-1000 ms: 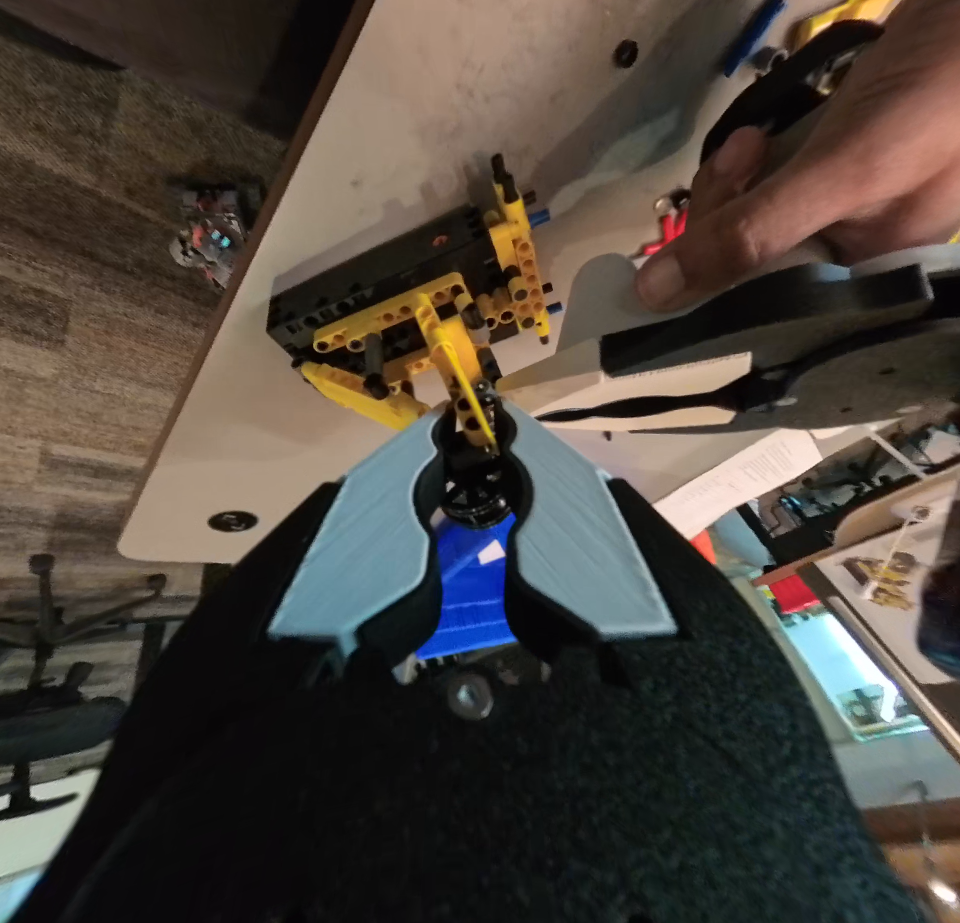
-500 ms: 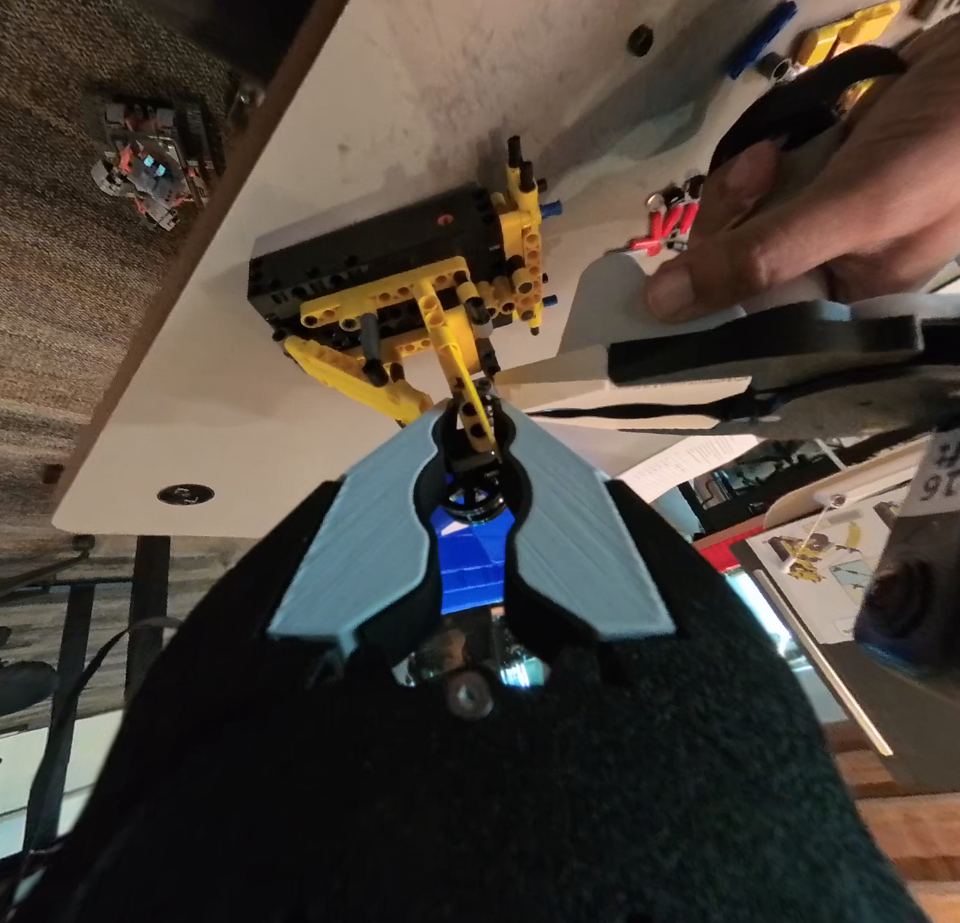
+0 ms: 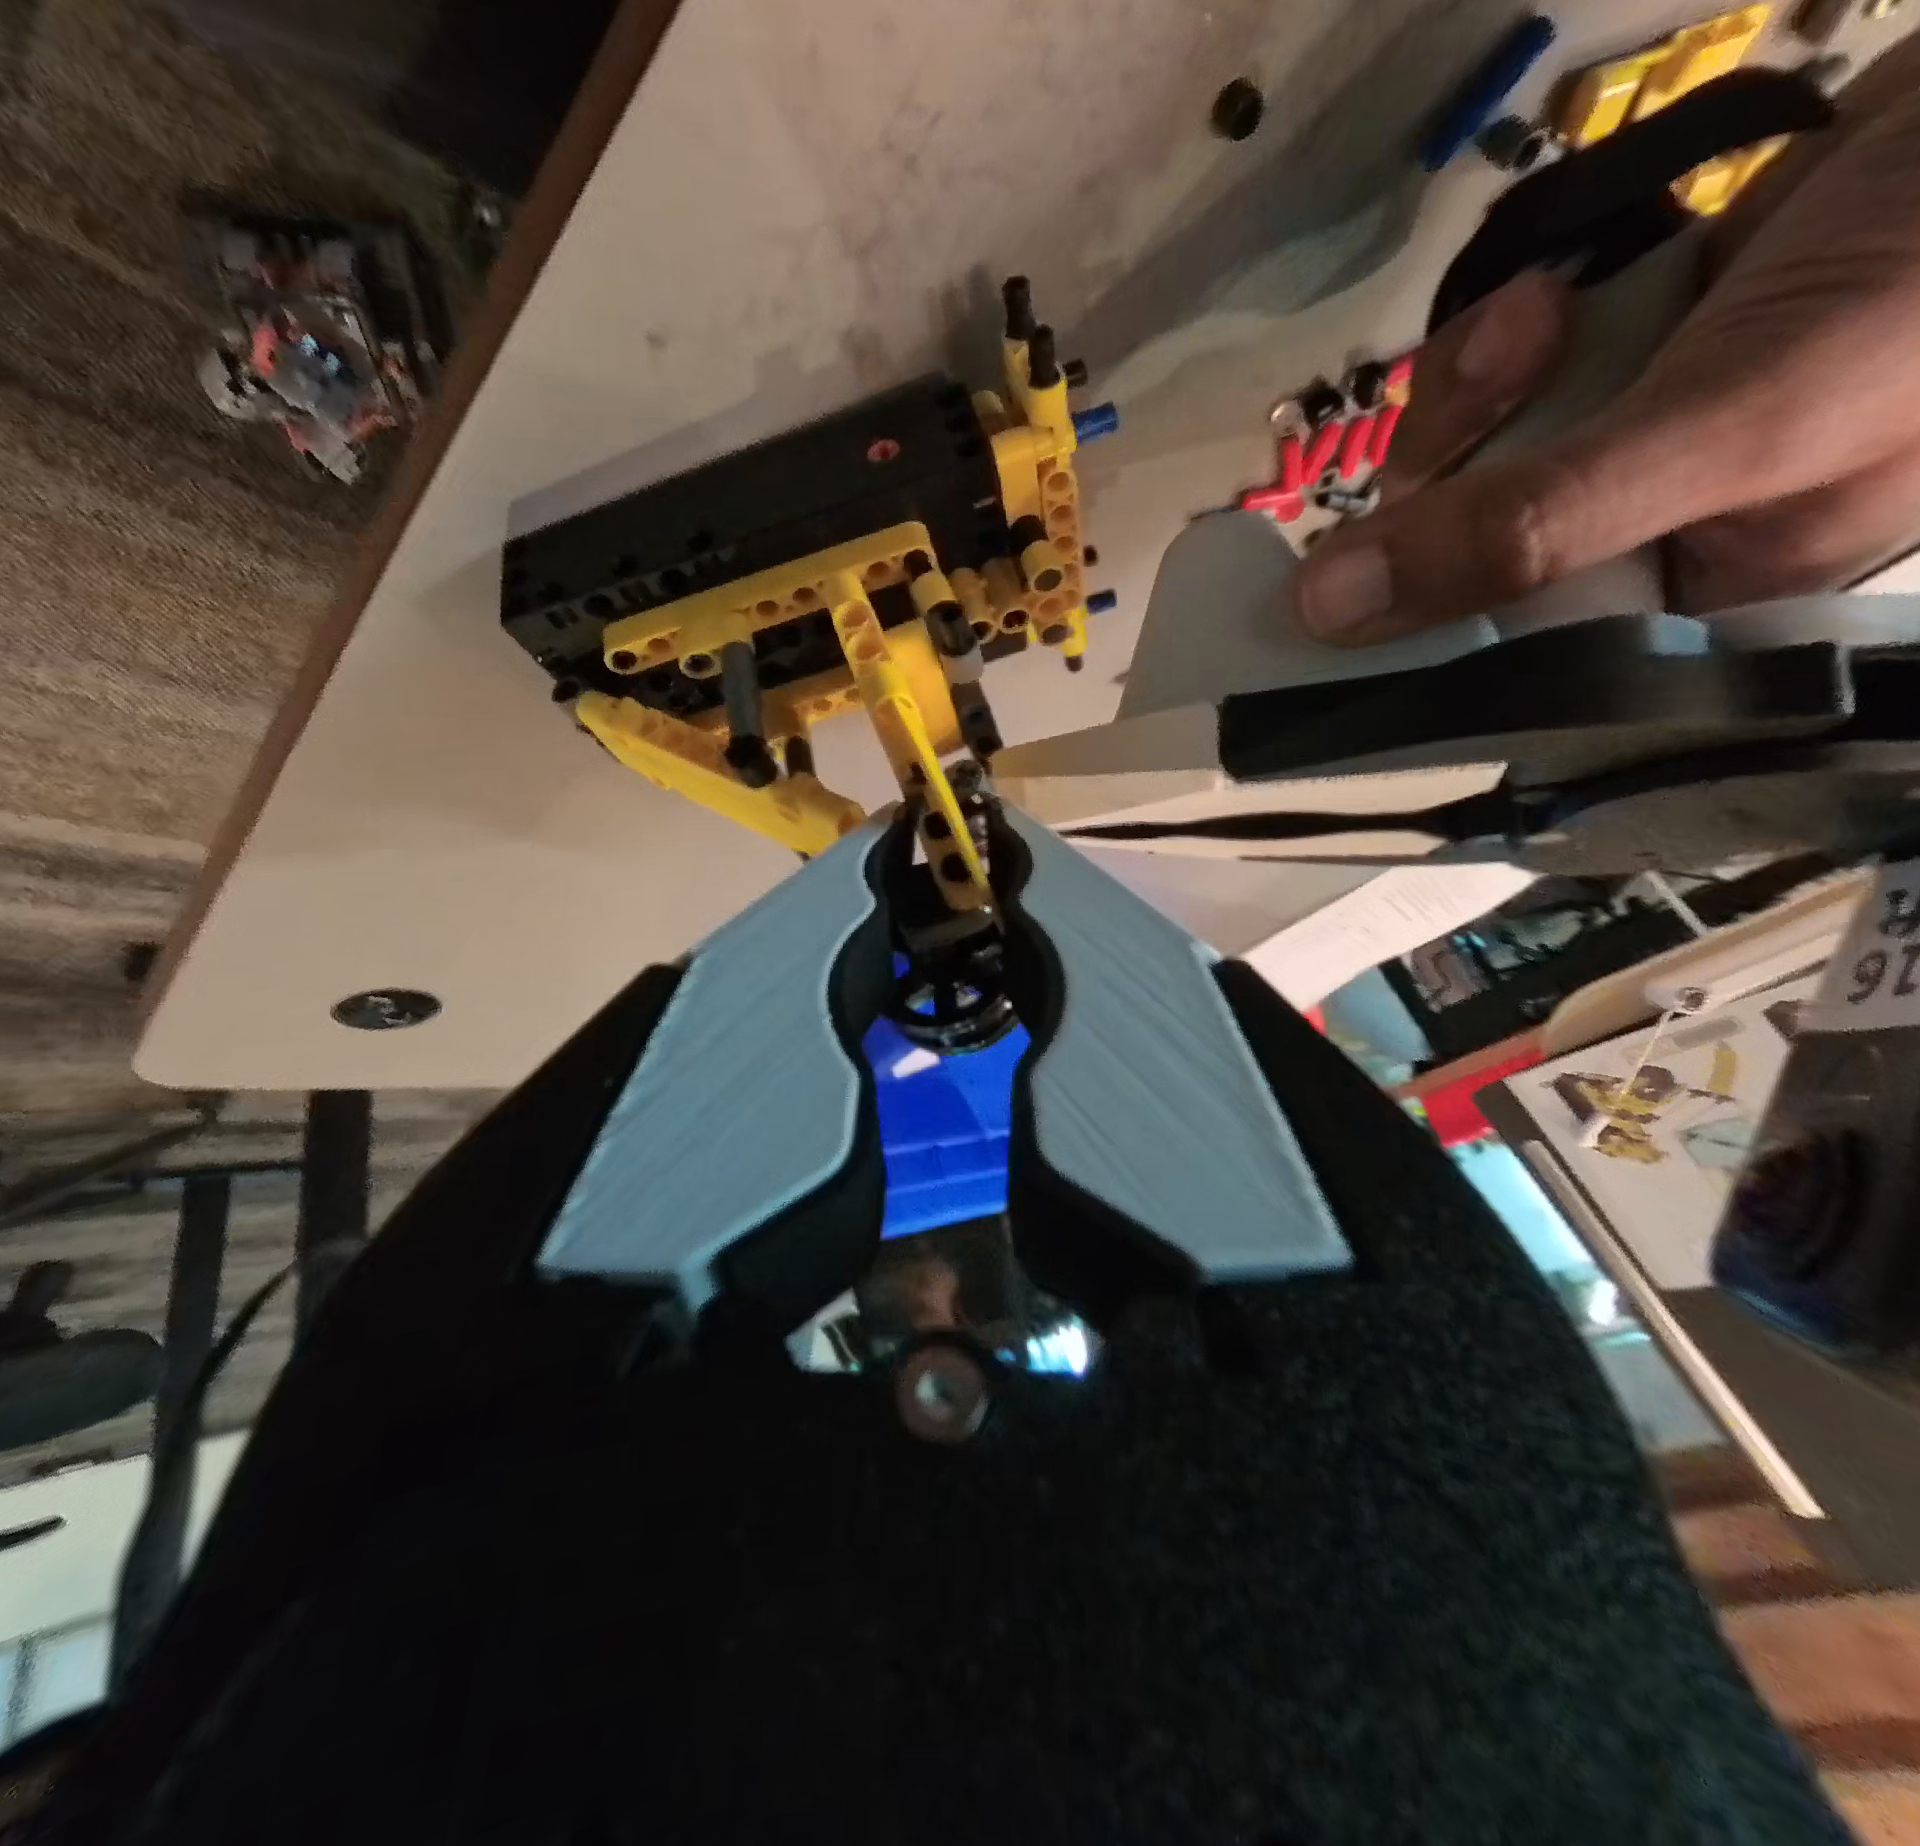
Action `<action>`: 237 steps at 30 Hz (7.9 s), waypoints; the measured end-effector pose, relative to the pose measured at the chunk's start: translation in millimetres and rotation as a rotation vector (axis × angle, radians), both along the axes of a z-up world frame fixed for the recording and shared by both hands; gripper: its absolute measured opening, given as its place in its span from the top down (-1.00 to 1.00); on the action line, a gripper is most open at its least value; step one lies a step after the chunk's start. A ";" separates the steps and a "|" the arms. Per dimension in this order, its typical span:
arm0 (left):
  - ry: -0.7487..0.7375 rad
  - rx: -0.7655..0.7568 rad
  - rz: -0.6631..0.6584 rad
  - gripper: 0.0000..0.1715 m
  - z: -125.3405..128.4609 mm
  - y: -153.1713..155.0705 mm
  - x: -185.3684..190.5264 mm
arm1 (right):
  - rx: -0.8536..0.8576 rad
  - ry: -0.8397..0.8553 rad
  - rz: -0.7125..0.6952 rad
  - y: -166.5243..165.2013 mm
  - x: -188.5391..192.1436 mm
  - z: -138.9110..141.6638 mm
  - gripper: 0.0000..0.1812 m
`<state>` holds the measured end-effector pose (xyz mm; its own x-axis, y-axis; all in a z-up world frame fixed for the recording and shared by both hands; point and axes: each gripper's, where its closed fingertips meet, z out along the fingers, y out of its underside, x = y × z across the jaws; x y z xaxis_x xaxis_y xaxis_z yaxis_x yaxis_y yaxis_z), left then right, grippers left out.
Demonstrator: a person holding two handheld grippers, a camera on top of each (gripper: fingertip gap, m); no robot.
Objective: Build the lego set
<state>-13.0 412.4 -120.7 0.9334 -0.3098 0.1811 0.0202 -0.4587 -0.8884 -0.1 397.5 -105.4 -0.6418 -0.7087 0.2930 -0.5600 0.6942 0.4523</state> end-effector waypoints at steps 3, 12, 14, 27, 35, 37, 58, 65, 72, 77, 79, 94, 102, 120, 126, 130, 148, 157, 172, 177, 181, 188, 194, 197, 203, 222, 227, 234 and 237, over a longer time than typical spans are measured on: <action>-0.011 -0.013 0.004 1.00 -0.5 -1.1 -0.5 | -0.052 -0.051 -0.053 -1.3 -0.3 -0.6 0.88; 0.033 0.002 0.007 1.00 -1.2 -2.4 -1.6 | -0.060 -0.120 -0.076 -3.6 -1.0 -1.6 0.89; 0.036 0.000 0.010 1.00 -1.8 -2.7 -2.3 | -0.054 -0.125 -0.075 -3.6 -2.1 -2.0 0.89; 0.076 0.002 0.017 1.00 -2.1 -2.3 -2.2 | -0.022 -0.145 -0.079 -3.9 -1.6 -3.3 0.89; 0.100 0.007 0.018 1.00 -2.1 -2.2 -1.7 | -0.046 -0.143 -0.101 -3.9 -0.4 -4.4 0.89; 0.102 0.008 0.018 1.00 -2.0 -2.1 -1.4 | -0.057 -0.138 -0.107 -4.0 0.1 -4.6 0.89; 0.073 0.015 0.060 1.00 -2.5 -5.3 -10.9 | -0.034 -0.251 -0.136 -8.1 -9.4 -5.4 0.89; 0.077 0.009 0.062 1.00 -2.6 -6.8 -12.2 | -0.050 -0.265 -0.144 -9.5 -10.0 -6.0 0.88; 0.067 0.016 0.061 1.00 -2.0 -6.6 -11.3 | -0.063 -0.239 -0.147 -8.9 -9.2 -6.1 0.87; 0.086 0.007 0.062 1.00 -2.0 -8.3 -12.5 | -0.126 -0.243 -0.210 -11.0 -11.4 -5.6 0.81; 0.094 0.005 0.066 1.00 -2.0 -7.8 -12.9 | -0.149 -0.221 -0.223 -10.8 -13.2 -3.6 0.77; 0.113 0.005 0.072 1.00 -2.3 -6.2 -12.5 | -0.909 -0.055 -0.614 -18.7 -2.9 44.7 0.35; 0.138 0.010 0.070 1.00 -2.2 -6.5 -12.6 | -1.621 -0.035 -1.125 11.5 11.5 1.9 0.33; 0.142 -0.020 0.180 1.00 -1.9 -7.0 -33.5 | -1.435 0.073 -1.340 70.2 -16.3 -64.1 0.31; 0.085 -0.016 0.195 1.00 -2.1 -9.2 -40.3 | -1.455 0.086 -1.418 84.5 -24.7 -65.2 0.31; 0.091 -0.016 0.194 1.00 -2.1 -9.5 -40.0 | -1.783 0.152 -1.298 63.8 -7.9 -21.7 0.36; 0.057 -0.001 0.172 1.00 -1.2 -11.7 -38.9 | -2.030 -0.041 -1.177 2.2 -25.9 -13.3 0.77; -0.004 -0.012 0.180 0.94 1.8 -20.8 -44.8 | -2.039 -0.017 -1.189 3.9 -21.5 -16.7 0.77; -0.060 -0.239 0.107 1.00 -41.9 -43.0 -25.4 | -1.893 -0.090 -1.129 8.1 -13.4 -17.1 0.78; -0.092 -0.252 -0.005 1.00 -40.3 -42.7 -0.2 | -1.858 -0.251 -1.014 17.4 -1.3 -17.2 0.77; -0.120 -0.228 -0.048 1.00 -31.7 -41.0 8.5 | -1.849 -0.275 -0.986 23.8 2.1 -17.5 0.78; -0.051 0.083 0.109 0.77 13.9 -20.2 -22.4 | -1.825 -0.254 -0.994 24.9 0.8 -17.5 0.78; -0.084 0.094 0.095 0.49 8.4 1.8 -13.9 | -1.849 -0.214 -0.989 22.2 -0.9 -17.2 0.78; -0.114 0.059 0.066 0.63 -2.3 11.0 -12.6 | -1.855 -0.202 -0.981 21.7 -1.5 -17.1 0.77; -0.172 0.057 0.007 0.78 -0.5 7.9 -7.7 | -1.922 -0.256 -0.985 22.4 -1.1 -16.9 0.77; -0.171 0.048 0.003 0.79 -1.2 6.4 -6.7 | -1.998 -0.148 -1.021 27.3 -7.4 -14.5 0.94; -0.145 0.054 0.028 0.77 -1.3 7.7 -9.5 | -1.916 -0.001 -0.982 27.7 -8.0 -13.8 0.94; -0.136 0.053 0.021 0.77 -1.5 4.6 -7.6 | -1.877 0.041 -0.972 25.2 -6.2 -13.3 0.94; -0.124 0.051 0.021 0.78 -2.3 3.5 -7.5 | -1.890 0.010 -0.970 24.4 -6.4 -13.6 0.94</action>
<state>-20.5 415.8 -123.0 0.9111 -0.3020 0.2805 0.1407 -0.4116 -0.9004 -6.5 421.9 -118.9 -0.5259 0.8465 0.0828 0.1654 0.1973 -0.9663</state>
